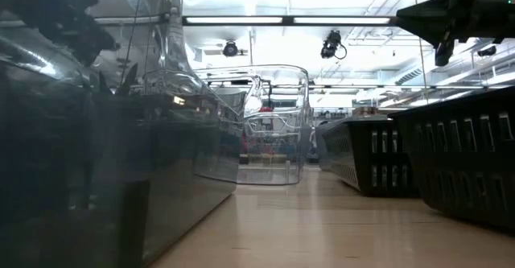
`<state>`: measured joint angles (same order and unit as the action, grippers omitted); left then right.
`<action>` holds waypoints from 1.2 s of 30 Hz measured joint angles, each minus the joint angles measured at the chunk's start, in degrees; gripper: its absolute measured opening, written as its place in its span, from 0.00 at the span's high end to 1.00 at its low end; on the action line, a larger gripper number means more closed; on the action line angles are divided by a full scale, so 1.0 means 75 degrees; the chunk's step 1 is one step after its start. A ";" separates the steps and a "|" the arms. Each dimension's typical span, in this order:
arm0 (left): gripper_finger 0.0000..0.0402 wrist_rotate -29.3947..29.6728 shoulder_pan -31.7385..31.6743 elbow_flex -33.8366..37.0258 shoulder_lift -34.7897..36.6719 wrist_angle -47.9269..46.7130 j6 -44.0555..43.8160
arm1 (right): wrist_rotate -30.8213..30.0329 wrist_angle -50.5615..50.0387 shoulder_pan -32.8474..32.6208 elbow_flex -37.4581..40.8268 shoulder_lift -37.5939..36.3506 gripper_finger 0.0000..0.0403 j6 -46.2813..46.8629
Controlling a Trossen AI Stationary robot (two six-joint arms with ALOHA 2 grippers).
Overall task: Stack baskets by color
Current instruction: Stack the left black bin on the right black bin
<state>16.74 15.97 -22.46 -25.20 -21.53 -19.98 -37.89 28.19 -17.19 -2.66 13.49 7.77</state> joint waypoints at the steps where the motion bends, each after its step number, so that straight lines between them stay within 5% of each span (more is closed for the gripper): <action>1: 0.83 -0.0160 0.0000 -0.0141 -0.0237 -0.0239 -0.0143 | 0.0000 0.0003 -0.0002 0.0000 0.0000 0.79 0.0000; 6: 0.78 -0.1007 0.0036 -0.1104 -0.1410 -0.1371 -0.0597 | 0.0003 0.0003 -0.0003 0.0000 -0.0002 0.80 0.0000; 19: 0.80 -0.1019 0.1309 -0.3144 -0.4469 -0.4263 -0.1610 | 0.0000 0.0003 0.0000 -0.0003 0.0000 0.80 0.0000; 29: 0.55 -0.0829 0.1358 -0.4201 -0.5676 -0.5521 -0.1714 | 0.0000 0.0003 -0.0003 0.0000 0.0000 0.79 0.0000; 36: 0.54 -0.1784 0.1531 -0.4392 -0.6238 -0.5890 -0.2268 | 0.0002 0.0003 -0.0002 0.0000 -0.0002 0.80 0.0000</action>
<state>3.36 27.45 -55.40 -71.99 -65.71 -37.00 -37.87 28.21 -17.21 -2.66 13.48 7.77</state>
